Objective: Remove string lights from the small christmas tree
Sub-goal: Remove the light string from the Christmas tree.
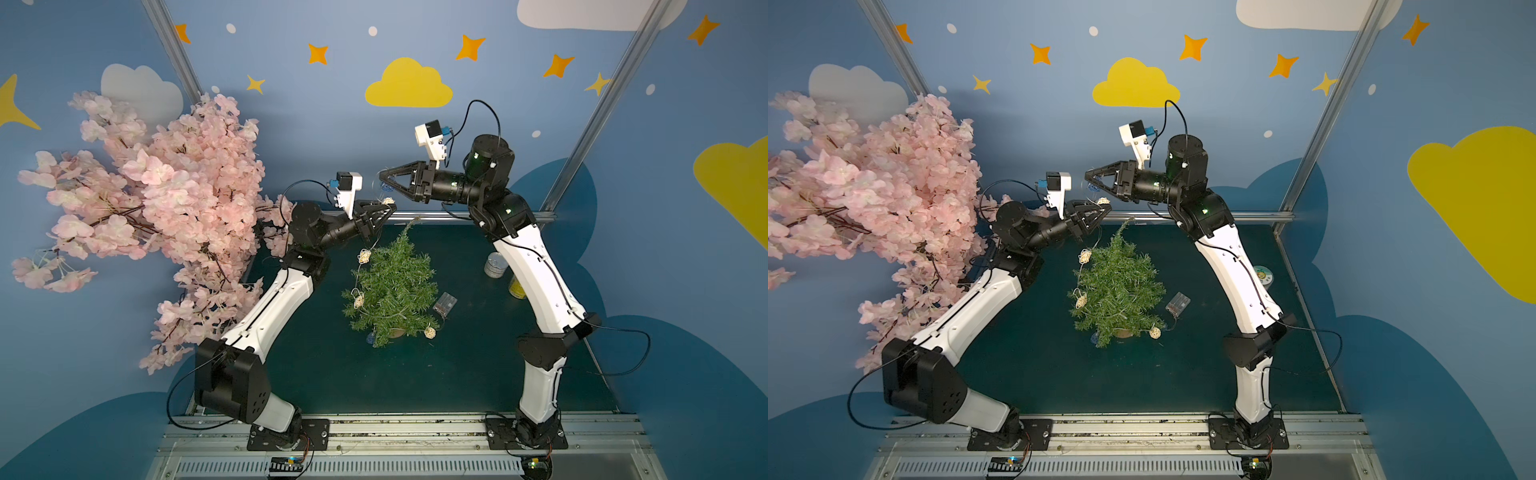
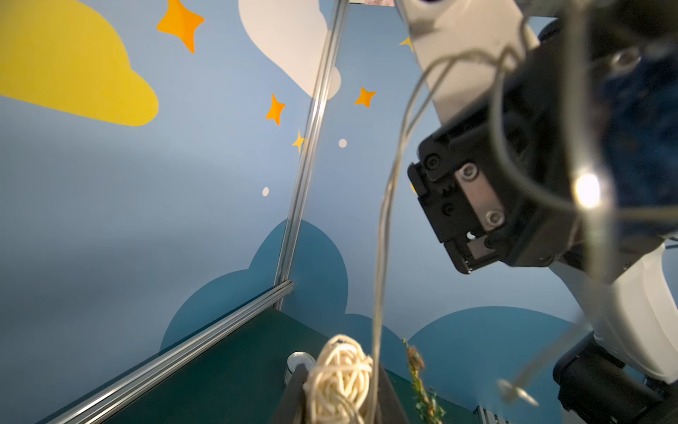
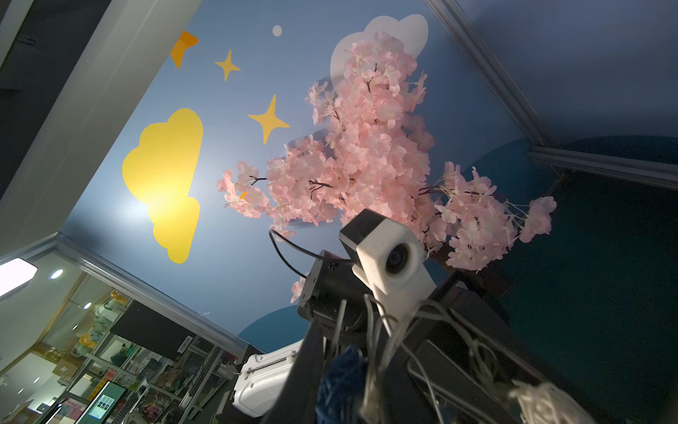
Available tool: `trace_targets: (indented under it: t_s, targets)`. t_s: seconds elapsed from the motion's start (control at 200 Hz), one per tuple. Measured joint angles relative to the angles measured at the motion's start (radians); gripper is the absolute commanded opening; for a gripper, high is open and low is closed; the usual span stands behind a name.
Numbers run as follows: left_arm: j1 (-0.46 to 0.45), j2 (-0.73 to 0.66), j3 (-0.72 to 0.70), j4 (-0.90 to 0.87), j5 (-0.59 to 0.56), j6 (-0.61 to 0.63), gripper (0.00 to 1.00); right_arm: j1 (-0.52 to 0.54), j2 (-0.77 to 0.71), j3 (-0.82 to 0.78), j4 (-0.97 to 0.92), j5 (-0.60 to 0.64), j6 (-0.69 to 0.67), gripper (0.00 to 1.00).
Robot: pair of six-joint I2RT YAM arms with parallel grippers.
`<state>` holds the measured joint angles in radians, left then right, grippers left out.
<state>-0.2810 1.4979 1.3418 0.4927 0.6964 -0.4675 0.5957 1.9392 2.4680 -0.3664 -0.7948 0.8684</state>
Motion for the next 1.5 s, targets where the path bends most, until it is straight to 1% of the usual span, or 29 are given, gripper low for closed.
trace_targets:
  t_s: [0.055, 0.135, 0.225, 0.265, 0.586, 0.766, 1.057, 1.267, 1.382, 1.502]
  targets:
    - [0.017, -0.018, 0.000, -0.055, -0.030, 0.005, 0.19, -0.028, -0.005, -0.011, -0.024, 0.001, -0.026, 0.50]
    - [0.041, -0.047, 0.000, -0.132, -0.072, 0.019, 0.18, -0.063, -0.026, -0.047, -0.064, 0.014, -0.081, 0.66]
    - [0.062, -0.087, 0.001, -0.214, -0.109, 0.047, 0.18, -0.089, -0.060, -0.104, -0.110, 0.053, -0.147, 0.76]
    - [0.067, -0.106, 0.001, -0.250, -0.122, 0.060, 0.18, -0.089, -0.083, -0.140, -0.127, 0.070, -0.175, 0.78]
    - [0.070, -0.220, 0.024, -0.494, -0.210, 0.154, 0.17, -0.060, -0.312, -0.374, -0.220, 0.208, -0.360, 0.80]
    - [0.071, -0.322, 0.037, -0.609, -0.269, 0.184, 0.16, -0.022, -0.419, -0.509, -0.257, 0.286, -0.441, 0.81]
    - [0.071, -0.473, 0.041, -0.716, -0.291, 0.183, 0.16, 0.035, -0.448, -0.649, -0.302, 0.374, -0.508, 0.81]
    - [0.067, -0.517, 0.029, -0.789, -0.294, 0.182, 0.16, 0.087, -0.453, -0.690, -0.312, 0.429, -0.527, 0.82]
    - [0.064, -0.544, 0.015, -0.854, -0.333, 0.212, 0.16, 0.089, -0.475, -0.724, -0.312, 0.455, -0.533, 0.82]
    - [0.064, -0.537, 0.015, -0.882, -0.376, 0.246, 0.16, 0.090, -0.500, -0.751, -0.311, 0.470, -0.533, 0.82]
